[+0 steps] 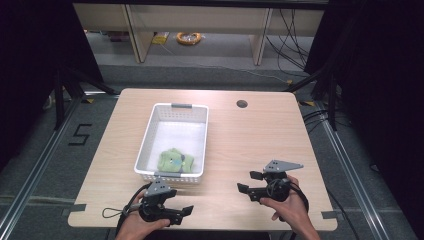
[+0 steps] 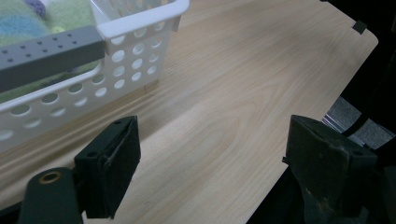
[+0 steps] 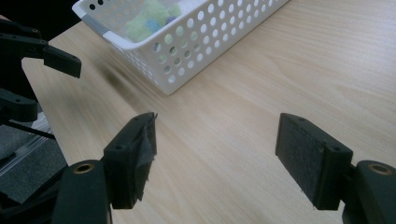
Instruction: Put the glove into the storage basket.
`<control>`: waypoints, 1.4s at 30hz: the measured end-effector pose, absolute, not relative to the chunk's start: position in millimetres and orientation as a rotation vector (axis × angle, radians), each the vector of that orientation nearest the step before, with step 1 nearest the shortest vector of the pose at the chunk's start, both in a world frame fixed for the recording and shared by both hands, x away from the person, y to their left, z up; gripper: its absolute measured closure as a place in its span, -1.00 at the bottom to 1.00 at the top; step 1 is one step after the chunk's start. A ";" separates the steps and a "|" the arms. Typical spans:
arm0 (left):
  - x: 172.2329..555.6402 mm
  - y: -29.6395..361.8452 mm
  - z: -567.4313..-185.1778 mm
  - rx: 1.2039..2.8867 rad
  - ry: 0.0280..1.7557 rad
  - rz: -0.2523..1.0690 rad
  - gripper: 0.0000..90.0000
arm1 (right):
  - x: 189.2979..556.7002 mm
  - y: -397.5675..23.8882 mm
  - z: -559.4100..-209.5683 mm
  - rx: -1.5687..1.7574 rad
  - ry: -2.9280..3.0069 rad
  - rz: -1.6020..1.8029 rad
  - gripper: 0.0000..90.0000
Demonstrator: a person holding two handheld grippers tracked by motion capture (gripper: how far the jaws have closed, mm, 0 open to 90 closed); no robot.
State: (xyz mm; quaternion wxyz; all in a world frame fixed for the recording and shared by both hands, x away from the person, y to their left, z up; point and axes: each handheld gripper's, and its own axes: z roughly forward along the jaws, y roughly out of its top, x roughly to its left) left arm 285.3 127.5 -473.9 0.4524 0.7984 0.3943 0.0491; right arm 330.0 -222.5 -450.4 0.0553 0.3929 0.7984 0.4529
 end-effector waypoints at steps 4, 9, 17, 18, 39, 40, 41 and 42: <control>282.2 128.0 -478.5 1.971 0.980 0.135 -0.61 | 324.5 -225.0 -454.1 1.208 2.431 1.373 -0.34; 279.2 128.5 -484.1 1.975 0.976 0.150 -0.61 | 319.0 -230.9 -460.3 1.174 2.422 1.382 -0.37; 274.7 130.4 -491.4 1.993 0.972 0.146 -0.62 | 304.6 -239.0 -471.4 1.181 2.419 1.400 -0.49; 273.6 128.6 -492.9 1.969 0.978 0.142 -0.63 | 303.9 -241.0 -472.8 1.145 2.412 1.392 -0.50; 260.2 121.9 -505.6 2.058 0.950 0.147 -0.63 | 275.1 -247.4 -492.3 1.127 2.464 1.245 -0.56; 261.0 122.9 -505.3 2.080 0.922 0.160 -0.63 | 274.7 -247.6 -492.1 1.133 2.475 1.234 -0.56; 260.5 121.5 -506.0 2.065 0.932 0.154 -0.63 | 276.1 -248.6 -492.7 1.108 2.477 1.234 -0.56; 261.0 122.6 -505.9 2.089 0.917 0.161 -0.63 | 276.9 -248.6 -493.2 1.090 2.480 1.238 -0.56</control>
